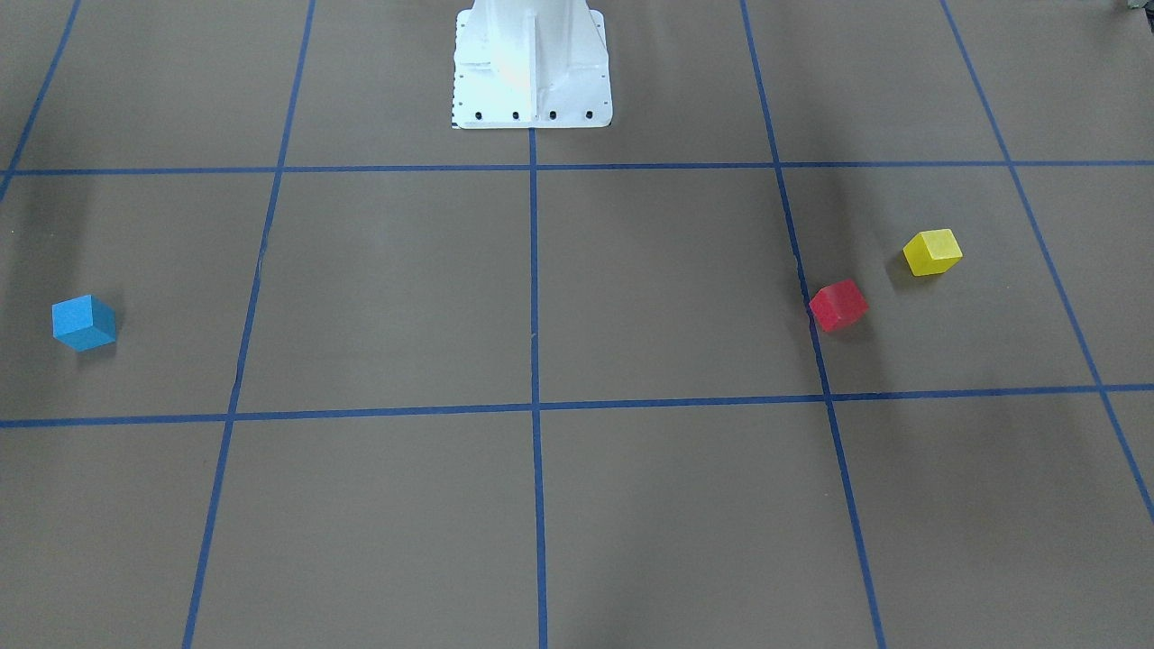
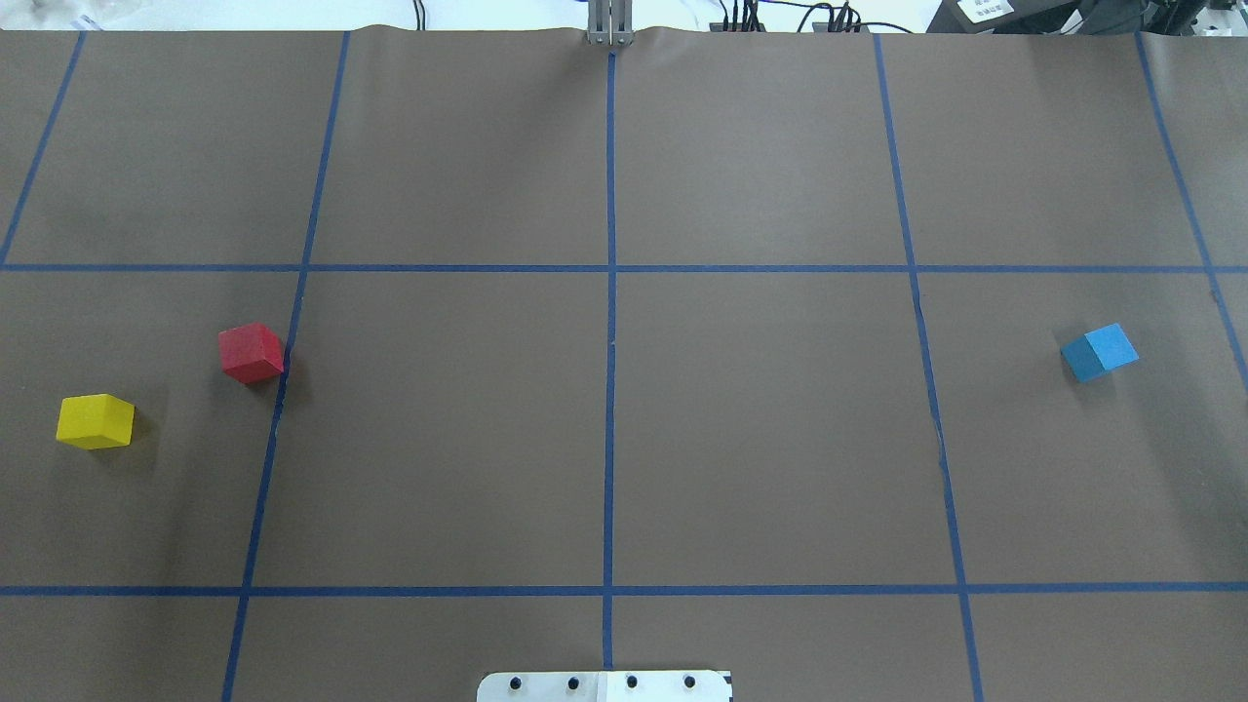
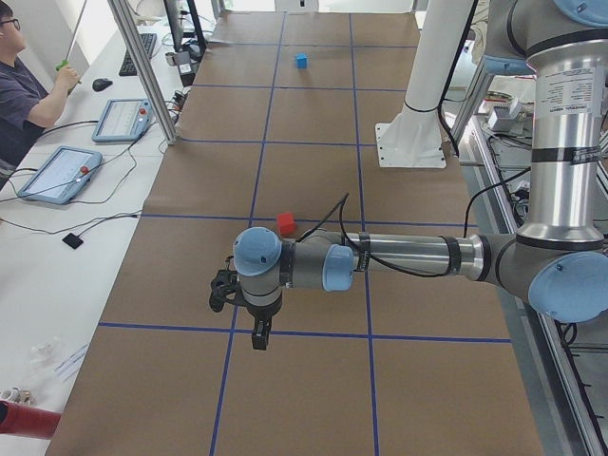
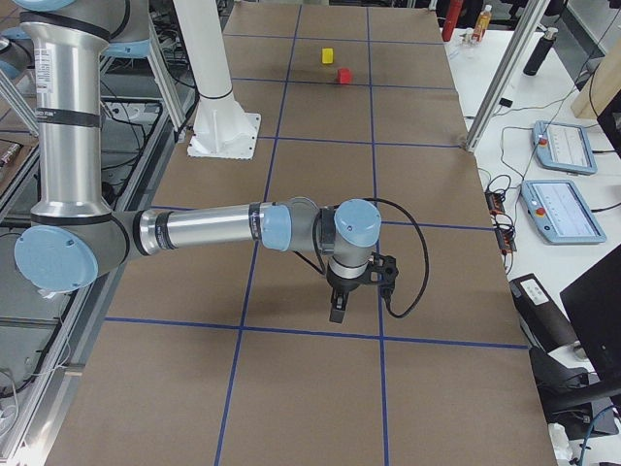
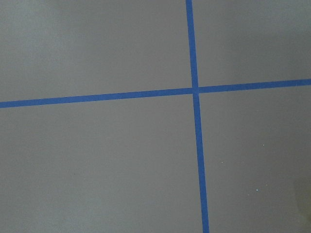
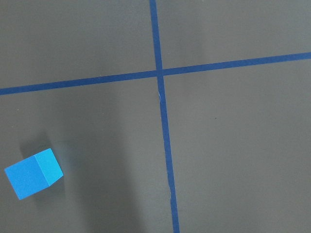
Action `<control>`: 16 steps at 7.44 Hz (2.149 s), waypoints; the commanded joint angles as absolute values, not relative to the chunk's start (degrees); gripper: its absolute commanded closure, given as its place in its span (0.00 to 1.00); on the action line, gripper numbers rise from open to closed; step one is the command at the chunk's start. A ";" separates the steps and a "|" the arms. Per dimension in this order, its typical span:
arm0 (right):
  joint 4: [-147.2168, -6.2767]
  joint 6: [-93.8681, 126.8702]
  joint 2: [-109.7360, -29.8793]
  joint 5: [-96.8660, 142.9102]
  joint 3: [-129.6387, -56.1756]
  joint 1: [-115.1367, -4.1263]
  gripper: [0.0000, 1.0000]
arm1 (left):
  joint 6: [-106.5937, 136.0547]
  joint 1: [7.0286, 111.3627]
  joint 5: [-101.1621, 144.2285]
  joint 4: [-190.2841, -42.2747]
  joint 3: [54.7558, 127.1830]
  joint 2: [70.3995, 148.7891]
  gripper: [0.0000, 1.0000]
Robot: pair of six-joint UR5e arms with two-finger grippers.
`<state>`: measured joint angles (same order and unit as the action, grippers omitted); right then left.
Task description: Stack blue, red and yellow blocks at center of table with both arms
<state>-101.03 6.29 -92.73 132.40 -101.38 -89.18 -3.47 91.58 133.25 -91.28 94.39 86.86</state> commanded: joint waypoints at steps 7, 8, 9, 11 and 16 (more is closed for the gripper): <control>-92.91 6.67 -85.55 131.39 -101.07 -84.22 0.01 | -3.78 91.49 133.95 -91.76 95.53 86.92 0.01; -92.38 6.51 -84.65 135.22 -98.55 -82.02 0.01 | -3.87 91.49 133.95 -91.84 95.54 86.92 0.01; -87.24 6.85 -85.51 140.22 -97.48 -79.65 0.00 | -3.87 91.49 133.95 -91.93 95.45 86.92 0.01; -83.43 7.38 -86.13 140.10 -97.55 -73.06 0.00 | -3.87 91.41 133.86 -92.11 95.10 87.01 0.01; -76.55 16.79 -88.42 134.74 -95.11 -63.02 0.00 | -4.04 91.14 133.59 -92.02 95.19 87.36 0.01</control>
